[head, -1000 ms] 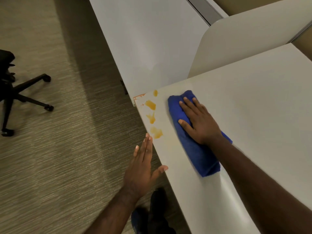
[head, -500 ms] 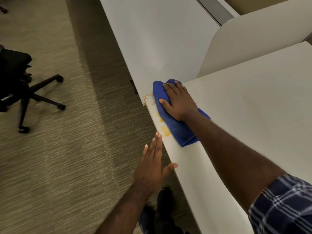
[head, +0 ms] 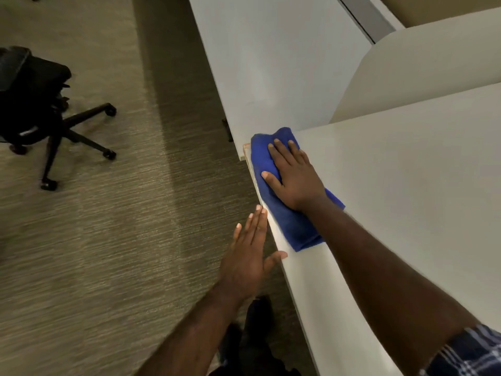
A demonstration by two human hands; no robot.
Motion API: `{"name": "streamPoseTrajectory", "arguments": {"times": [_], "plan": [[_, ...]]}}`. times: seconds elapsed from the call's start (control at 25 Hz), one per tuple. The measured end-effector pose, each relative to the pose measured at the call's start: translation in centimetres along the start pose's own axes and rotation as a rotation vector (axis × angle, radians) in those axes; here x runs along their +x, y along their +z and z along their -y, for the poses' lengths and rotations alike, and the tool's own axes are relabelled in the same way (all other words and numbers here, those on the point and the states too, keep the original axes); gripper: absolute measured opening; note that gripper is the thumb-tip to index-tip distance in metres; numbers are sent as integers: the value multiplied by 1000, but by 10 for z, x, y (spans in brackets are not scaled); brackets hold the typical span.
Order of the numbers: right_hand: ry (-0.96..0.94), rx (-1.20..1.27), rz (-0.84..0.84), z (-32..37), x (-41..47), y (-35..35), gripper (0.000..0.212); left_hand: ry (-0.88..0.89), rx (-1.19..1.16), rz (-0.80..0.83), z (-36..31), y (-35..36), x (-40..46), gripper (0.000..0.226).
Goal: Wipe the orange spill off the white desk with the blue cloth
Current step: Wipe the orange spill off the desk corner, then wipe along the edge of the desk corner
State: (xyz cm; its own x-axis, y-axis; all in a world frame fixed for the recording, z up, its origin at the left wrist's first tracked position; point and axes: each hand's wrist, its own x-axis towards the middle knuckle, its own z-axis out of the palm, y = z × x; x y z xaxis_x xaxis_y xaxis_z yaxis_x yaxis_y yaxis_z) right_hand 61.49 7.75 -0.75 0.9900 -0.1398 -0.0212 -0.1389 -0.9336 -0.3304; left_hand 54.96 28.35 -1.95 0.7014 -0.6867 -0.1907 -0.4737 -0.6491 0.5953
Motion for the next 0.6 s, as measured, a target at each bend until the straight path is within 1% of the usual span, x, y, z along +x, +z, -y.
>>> {"name": "streamPoseTrajectory", "arguments": {"times": [0.08,0.2,0.32,0.44,0.52,0.6], "plan": [[-44,-27,16,-6,-18,1,66,-21,-22,-21,-1,-1,-3,94],[18,-39,16,-4,-28,-1,67,-47,-61,-75,1,-8,-11,104],[6,-32,37,26,-37,7,69,-77,-113,-225,0,-21,-9,96],[46,19,85,44,-45,10,69,-103,-132,-388,-9,-36,12,82],[33,186,103,42,-47,2,66,-90,-204,-443,-22,-41,27,71],[73,416,15,28,-52,-14,56,-81,-287,-473,-35,-40,40,62]]}}
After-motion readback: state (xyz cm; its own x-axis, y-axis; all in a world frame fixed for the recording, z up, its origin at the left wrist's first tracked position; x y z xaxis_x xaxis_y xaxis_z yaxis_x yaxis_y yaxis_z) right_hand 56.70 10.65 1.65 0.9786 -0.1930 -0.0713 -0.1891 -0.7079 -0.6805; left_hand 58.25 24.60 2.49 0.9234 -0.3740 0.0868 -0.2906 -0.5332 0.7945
